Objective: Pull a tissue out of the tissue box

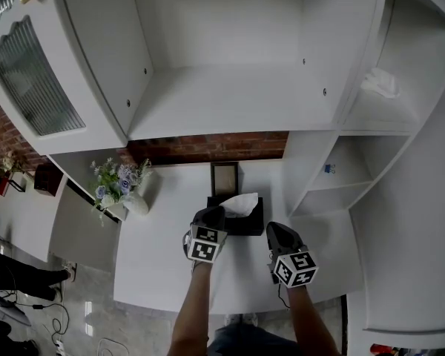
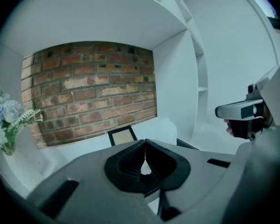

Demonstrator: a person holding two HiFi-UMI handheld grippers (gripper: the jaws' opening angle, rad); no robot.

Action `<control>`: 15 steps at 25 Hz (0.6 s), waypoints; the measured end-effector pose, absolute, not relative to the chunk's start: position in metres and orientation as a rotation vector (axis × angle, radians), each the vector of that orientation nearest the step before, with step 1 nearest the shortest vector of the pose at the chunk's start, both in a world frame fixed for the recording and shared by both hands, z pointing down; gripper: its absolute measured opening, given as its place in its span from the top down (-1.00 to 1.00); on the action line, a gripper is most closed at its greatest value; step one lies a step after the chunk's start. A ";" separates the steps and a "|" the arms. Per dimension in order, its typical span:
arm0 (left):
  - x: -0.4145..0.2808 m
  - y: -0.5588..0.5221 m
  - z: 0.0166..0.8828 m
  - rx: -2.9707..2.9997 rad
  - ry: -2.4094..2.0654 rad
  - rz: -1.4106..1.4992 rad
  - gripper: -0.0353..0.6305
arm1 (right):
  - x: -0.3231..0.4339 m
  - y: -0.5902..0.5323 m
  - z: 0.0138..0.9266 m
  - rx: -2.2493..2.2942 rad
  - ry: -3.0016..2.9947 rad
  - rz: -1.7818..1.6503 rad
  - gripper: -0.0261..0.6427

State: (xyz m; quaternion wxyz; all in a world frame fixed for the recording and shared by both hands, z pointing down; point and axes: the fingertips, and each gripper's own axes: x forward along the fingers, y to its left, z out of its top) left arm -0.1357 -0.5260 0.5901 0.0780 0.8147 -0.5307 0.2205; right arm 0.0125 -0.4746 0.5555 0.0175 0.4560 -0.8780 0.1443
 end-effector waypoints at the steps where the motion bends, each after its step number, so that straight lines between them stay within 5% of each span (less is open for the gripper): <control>1: -0.137 -0.524 0.586 2.437 -1.594 0.644 0.86 | 0.012 -0.474 0.554 1.417 -2.730 0.448 0.92; 15: -0.141 -0.499 0.521 2.493 -1.689 0.508 0.86 | 0.011 -0.457 0.532 1.433 -2.770 0.410 0.92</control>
